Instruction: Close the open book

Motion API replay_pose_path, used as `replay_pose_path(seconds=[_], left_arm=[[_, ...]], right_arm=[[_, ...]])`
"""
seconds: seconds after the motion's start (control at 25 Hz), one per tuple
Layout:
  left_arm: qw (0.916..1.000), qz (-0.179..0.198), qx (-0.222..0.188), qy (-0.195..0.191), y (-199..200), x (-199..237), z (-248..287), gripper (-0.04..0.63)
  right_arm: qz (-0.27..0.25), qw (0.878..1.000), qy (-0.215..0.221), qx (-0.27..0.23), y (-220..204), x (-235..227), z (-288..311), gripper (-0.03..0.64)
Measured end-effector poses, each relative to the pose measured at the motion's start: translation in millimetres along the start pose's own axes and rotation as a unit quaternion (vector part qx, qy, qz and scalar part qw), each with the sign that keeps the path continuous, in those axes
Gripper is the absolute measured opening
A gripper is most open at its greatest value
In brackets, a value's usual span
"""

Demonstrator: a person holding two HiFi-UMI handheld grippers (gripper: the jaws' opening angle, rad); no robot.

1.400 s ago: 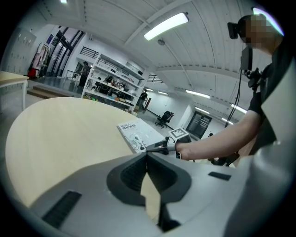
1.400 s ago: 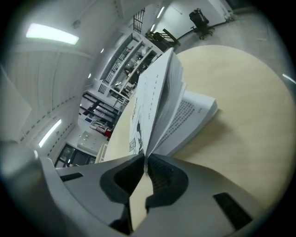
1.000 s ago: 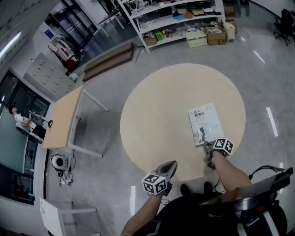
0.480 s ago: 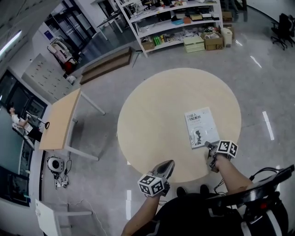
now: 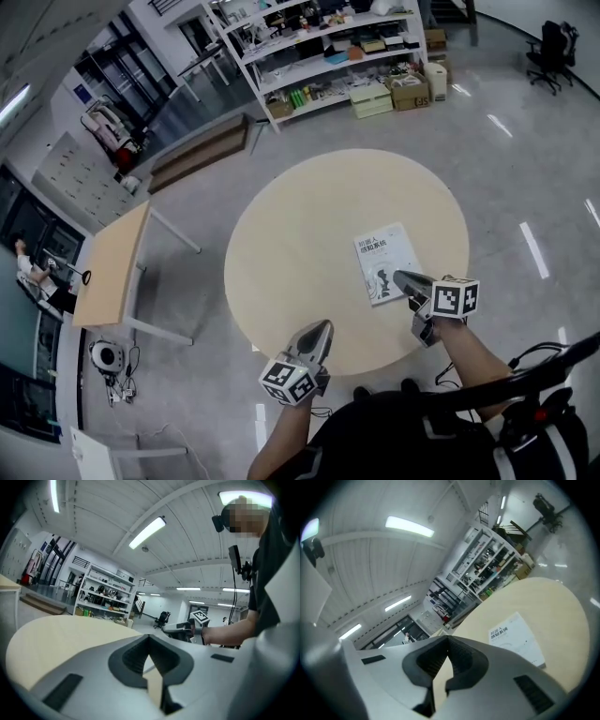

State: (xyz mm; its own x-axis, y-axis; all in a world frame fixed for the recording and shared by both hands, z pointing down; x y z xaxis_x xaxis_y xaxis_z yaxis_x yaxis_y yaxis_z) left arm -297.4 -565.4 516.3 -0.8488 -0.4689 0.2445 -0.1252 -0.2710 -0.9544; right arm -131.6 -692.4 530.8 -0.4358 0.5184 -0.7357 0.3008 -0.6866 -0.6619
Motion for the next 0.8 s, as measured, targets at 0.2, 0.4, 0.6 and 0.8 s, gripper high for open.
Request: replay_pose_path(seconds=[0.2, 0.4, 0.6, 0.8], left_arm=[[0.9996, -0.009, -0.024, -0.009, 24, -10, -1, -0.002], [0.9992, -0.015, -0.034, -0.019, 32, -28, -1, -0.002], [0.9991, -0.02, -0.038, -0.009, 35, -46, -5, -0.002], [0.9991, -0.03, -0.031, 0.001, 41, -61, -17, -0.002]], right_arm=[[-0.084, 0.996, 0.019, 0.007, 13, 27, -12, 0.0], [-0.094, 0.995, 0.04, -0.001, 21, 45, -27, 0.0], [-0.13, 0.99, 0.05, 0.016, 18, 54, -42, 0.0], [-0.132, 0.989, 0.067, 0.025, 21, 69, -51, 0.0]])
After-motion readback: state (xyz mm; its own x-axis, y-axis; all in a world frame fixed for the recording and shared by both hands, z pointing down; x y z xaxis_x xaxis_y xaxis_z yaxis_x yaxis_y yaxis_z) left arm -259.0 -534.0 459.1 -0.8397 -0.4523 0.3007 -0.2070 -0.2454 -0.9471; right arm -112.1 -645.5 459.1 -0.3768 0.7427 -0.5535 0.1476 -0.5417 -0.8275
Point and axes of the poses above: the fingertips, and each gripper's own axes: z forward along the fingers, x to its left, y out of its top, the point moved 1 cm from there along -z, backward along the fingers
